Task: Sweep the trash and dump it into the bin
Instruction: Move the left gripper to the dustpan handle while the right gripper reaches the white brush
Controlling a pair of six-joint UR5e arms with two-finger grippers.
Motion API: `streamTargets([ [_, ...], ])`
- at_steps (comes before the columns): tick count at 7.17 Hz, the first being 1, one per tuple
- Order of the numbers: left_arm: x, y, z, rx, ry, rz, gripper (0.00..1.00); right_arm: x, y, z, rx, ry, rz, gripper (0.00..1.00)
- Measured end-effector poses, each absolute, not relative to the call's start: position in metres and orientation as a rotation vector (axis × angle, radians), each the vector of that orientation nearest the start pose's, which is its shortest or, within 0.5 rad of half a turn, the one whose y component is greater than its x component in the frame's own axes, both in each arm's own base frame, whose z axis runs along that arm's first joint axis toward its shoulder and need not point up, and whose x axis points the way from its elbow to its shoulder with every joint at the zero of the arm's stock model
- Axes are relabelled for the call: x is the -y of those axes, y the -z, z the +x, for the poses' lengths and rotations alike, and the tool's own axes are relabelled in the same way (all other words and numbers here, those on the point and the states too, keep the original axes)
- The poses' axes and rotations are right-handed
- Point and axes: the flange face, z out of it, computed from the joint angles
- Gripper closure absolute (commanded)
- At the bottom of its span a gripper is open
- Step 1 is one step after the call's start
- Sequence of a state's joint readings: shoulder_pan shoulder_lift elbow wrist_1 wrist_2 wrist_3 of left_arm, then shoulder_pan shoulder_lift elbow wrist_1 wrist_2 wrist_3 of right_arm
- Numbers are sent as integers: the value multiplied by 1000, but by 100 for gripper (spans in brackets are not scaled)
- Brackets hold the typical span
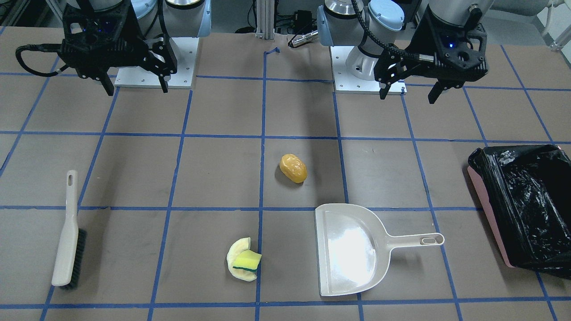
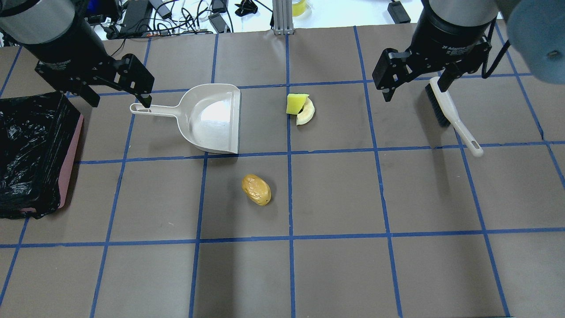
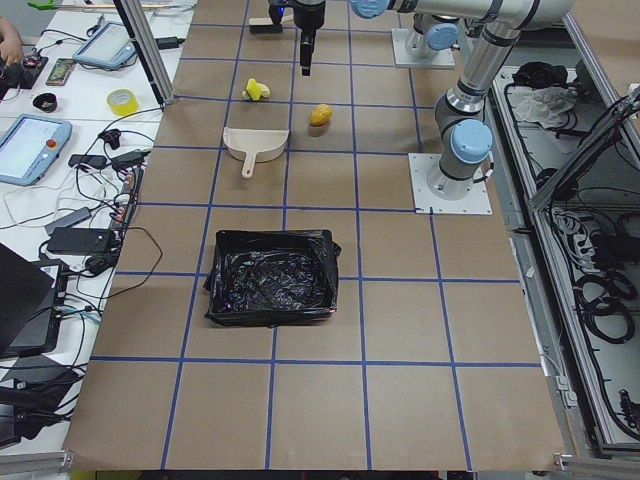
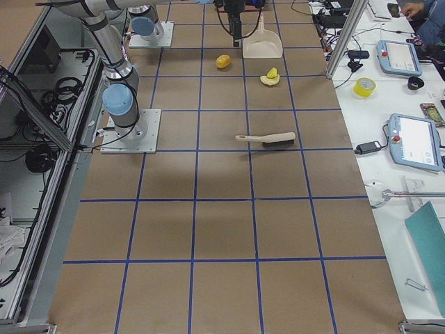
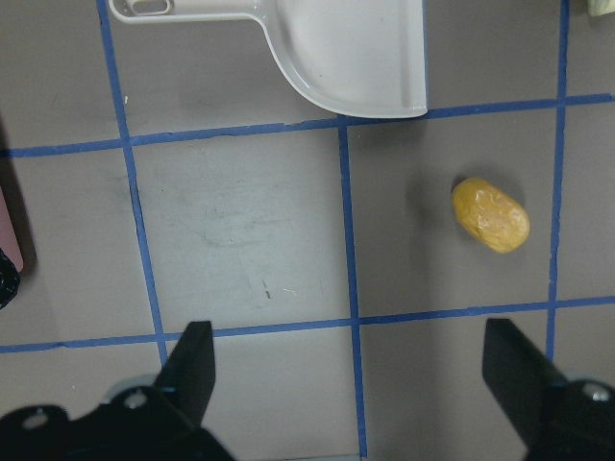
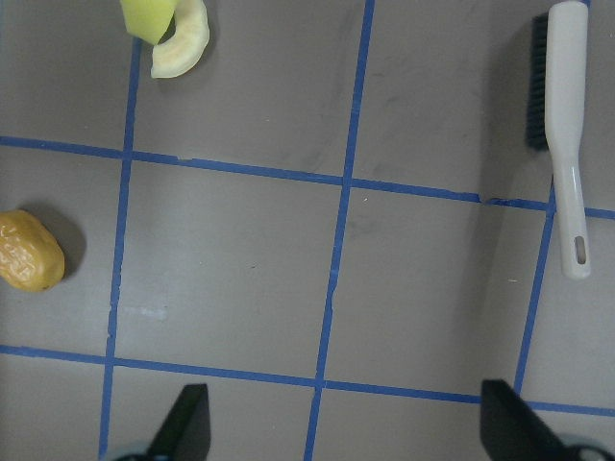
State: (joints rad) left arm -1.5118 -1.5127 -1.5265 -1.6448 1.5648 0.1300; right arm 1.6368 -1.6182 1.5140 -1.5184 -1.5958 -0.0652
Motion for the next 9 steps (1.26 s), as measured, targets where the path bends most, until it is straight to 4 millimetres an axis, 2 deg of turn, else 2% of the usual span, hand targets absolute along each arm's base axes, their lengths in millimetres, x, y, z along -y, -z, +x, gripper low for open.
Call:
streamTargets([
  [2,479,-528,-106,-3142,50,110,0,472,-533,151,-3158,94,-194,0],
  [4,484,-523,-106,-3150,47,116,0,499,-519,101,-3156,53,-128,0],
  [7,491,-514,-108,-3170,89,115,0,561,-464,31,-3160,-2,-191,0],
  [9,490,-511,-109,-3171,109,110,0,589,-416,-14,-3142,-62,-284,0],
])
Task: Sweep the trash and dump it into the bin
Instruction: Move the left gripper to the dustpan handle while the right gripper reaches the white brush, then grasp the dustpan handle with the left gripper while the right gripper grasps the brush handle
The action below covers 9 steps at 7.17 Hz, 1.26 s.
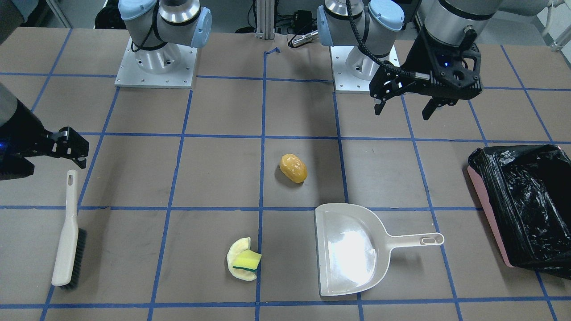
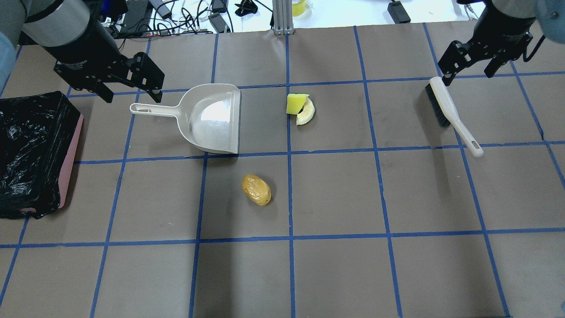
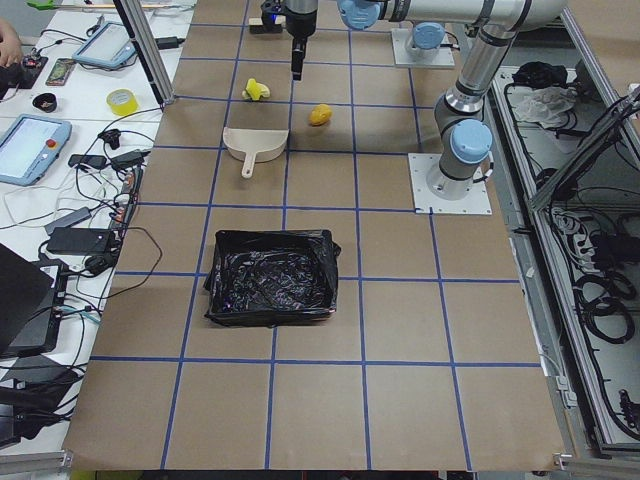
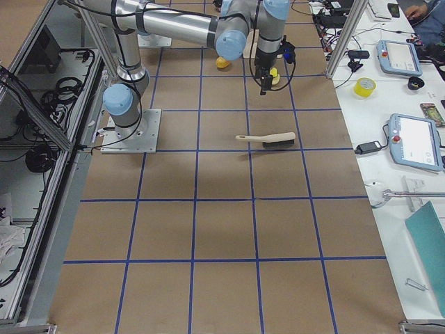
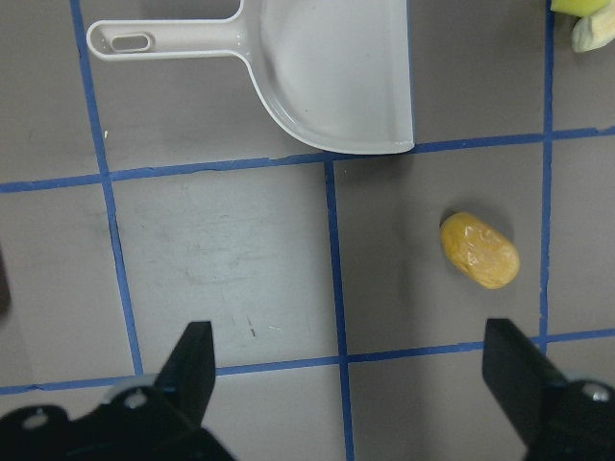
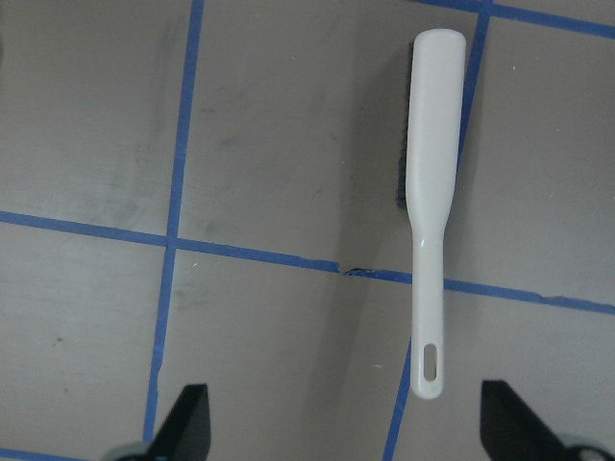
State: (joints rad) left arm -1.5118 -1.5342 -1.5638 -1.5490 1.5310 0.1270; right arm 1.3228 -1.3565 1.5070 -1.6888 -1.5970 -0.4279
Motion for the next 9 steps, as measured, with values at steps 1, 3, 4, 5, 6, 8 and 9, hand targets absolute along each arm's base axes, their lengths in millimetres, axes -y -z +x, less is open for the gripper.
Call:
streamTargets([
  [1,489,-508,-109,-3173,96,92,0,598,-386,-32,-3134,-111,-300,0],
  [3,489,-500,-109,-3176,57,27,1,602,-313,-65,-3141,-197,-389,0],
  [4,490,-495,-108,-3174,44,25,2,594,-282,-76,-3140,-217,-396,0],
  [5,493,-489,-108,-3175,39,26,2,583,-257,-79,-3142,-226,-393,0],
  [6,500,-482,-107,-3175,49,41,2,573,-239,-78,-3145,-228,-391,0],
  [8,526,-467,-98,-3157,128,211,2,565,-223,-77,-3149,-226,-396,21],
  [9,543,-455,-86,-3136,161,343,2,565,-221,-77,-3151,-221,-397,30],
])
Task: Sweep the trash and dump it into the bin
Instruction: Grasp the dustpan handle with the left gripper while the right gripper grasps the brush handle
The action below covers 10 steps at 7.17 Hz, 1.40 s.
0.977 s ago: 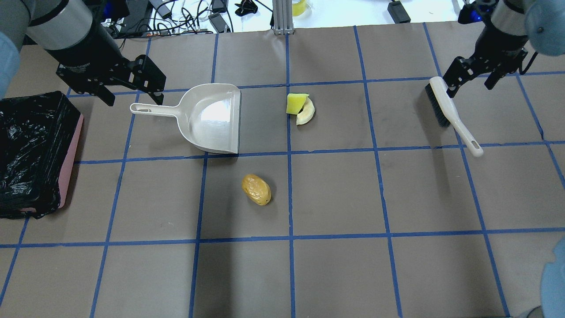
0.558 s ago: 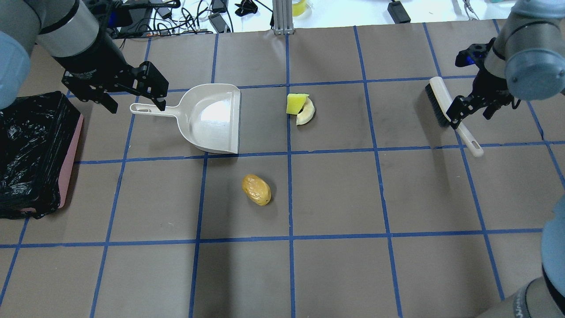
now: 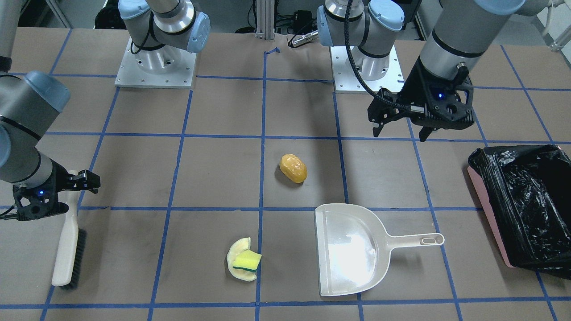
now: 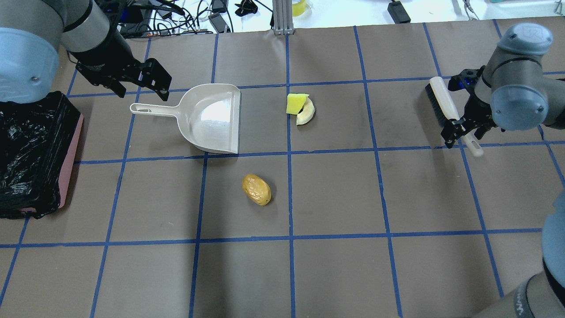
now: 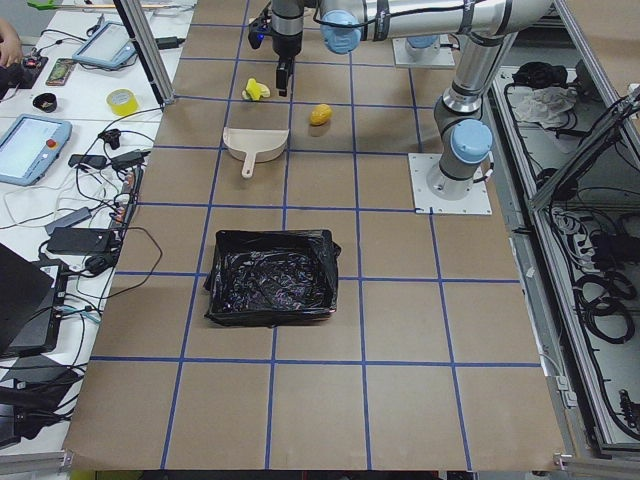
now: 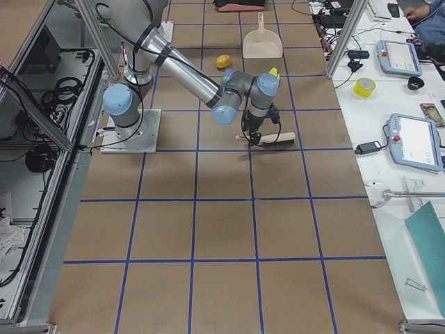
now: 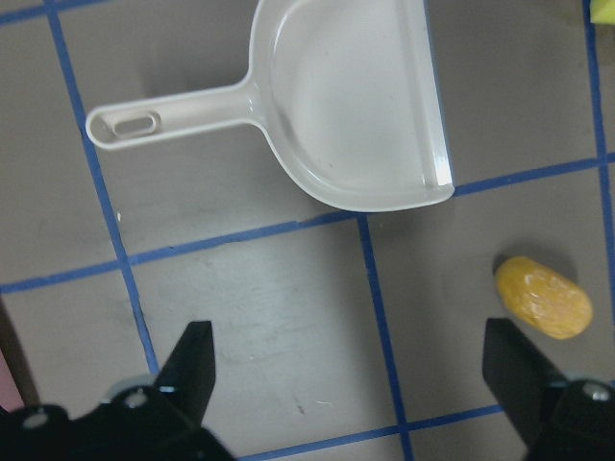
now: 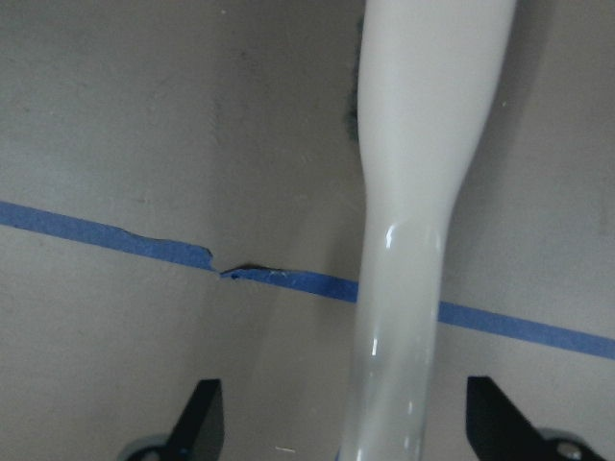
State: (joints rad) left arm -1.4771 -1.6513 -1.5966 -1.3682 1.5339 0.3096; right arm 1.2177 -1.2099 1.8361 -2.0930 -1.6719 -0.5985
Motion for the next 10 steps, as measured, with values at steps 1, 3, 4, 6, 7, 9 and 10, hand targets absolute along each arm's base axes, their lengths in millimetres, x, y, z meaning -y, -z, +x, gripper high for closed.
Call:
streamTargets([
  [1,561,-443,-66,-3104,180,489,5,566,-222,-77,-3154,-212,-399,45],
  [3,590,-410,-14,-3003,164,872,8,567,-229,-80,-3177,-207,-399,67],
  [4,606,-388,1,-2921,170,1086,8,567,-229,-80,-3182,-209,-401,74],
  [6,632,-338,10,-2772,176,1480,6,567,-230,-80,-3187,-208,-402,85],
  [7,640,-317,12,-2713,158,1619,6,567,-231,-80,-3189,-207,-399,88],
  [9,647,-284,14,-2683,109,1728,6,570,-242,-83,-3222,-205,-373,90],
  [10,649,-273,14,-2675,93,1759,6,571,-249,-83,-3250,-212,-331,91],
])
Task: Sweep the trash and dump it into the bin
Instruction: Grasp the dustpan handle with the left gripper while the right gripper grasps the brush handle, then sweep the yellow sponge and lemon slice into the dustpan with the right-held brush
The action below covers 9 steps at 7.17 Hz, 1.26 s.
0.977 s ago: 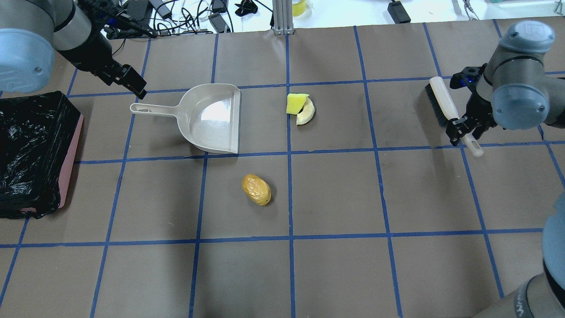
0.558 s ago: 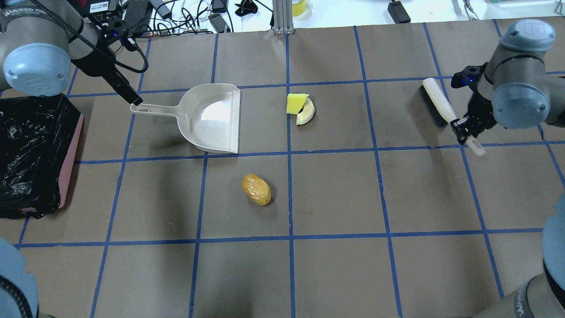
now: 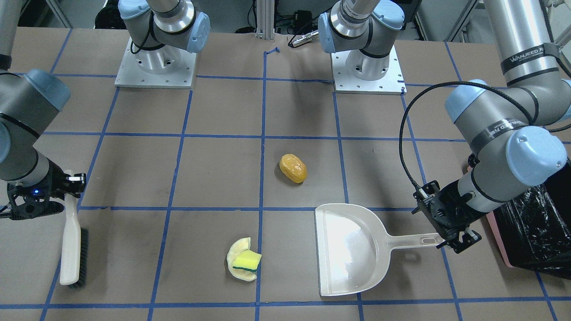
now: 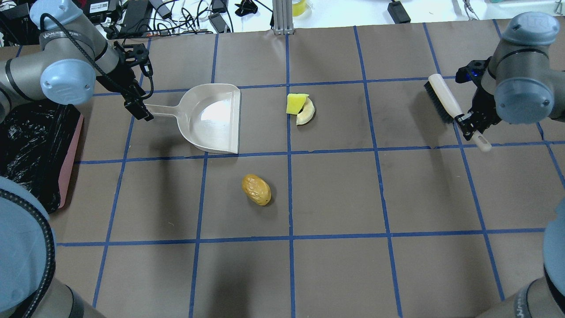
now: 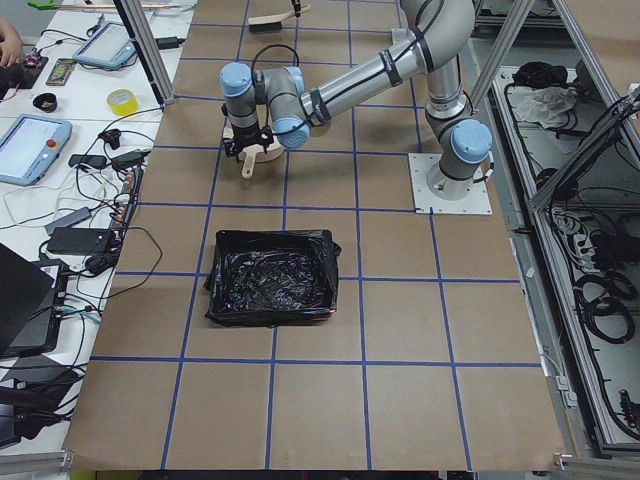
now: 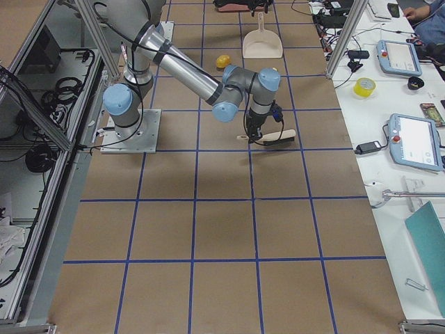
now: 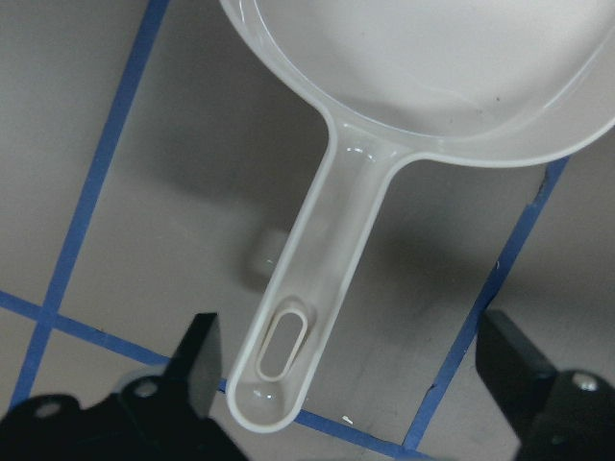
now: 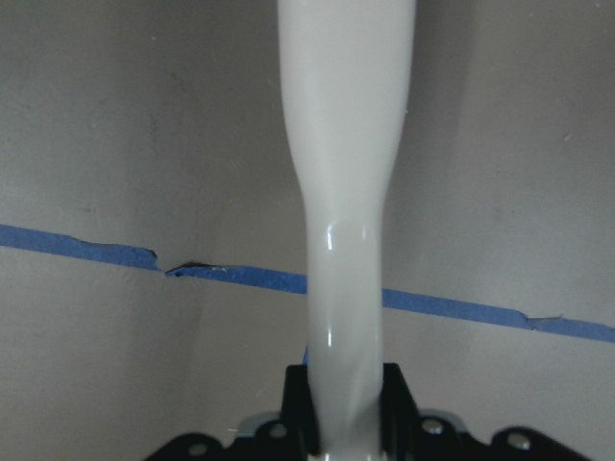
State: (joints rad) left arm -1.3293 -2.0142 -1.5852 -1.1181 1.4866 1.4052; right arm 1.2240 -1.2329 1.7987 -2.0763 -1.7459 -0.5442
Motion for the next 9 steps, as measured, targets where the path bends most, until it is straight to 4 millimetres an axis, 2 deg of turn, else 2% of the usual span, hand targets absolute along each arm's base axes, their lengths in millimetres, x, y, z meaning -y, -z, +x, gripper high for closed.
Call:
streamTargets([
  [1,653,-267,15,-2642,103,1795,6,571,-255,-79,-3266,-216,-289,90],
  [2,658,-262,15,-2602,127,1826,6,572,-261,-67,-3282,-209,-271,91],
  [3,661,-257,15,-2580,138,1852,9,571,-268,-43,-3304,-201,-259,96],
  [5,661,-241,12,-2560,120,1911,14,567,-270,17,-3335,-212,-161,96],
  [6,661,-236,11,-2555,110,1933,46,566,-269,54,-3356,-199,-129,96],
  [7,661,-234,10,-2539,108,1957,71,563,-269,86,-3379,-179,-133,96],
  [8,661,-233,9,-2516,111,1983,81,560,-268,110,-3392,-166,-108,96],
  [9,662,-233,8,-2501,114,2000,88,556,-265,130,-3397,-159,-64,100],
])
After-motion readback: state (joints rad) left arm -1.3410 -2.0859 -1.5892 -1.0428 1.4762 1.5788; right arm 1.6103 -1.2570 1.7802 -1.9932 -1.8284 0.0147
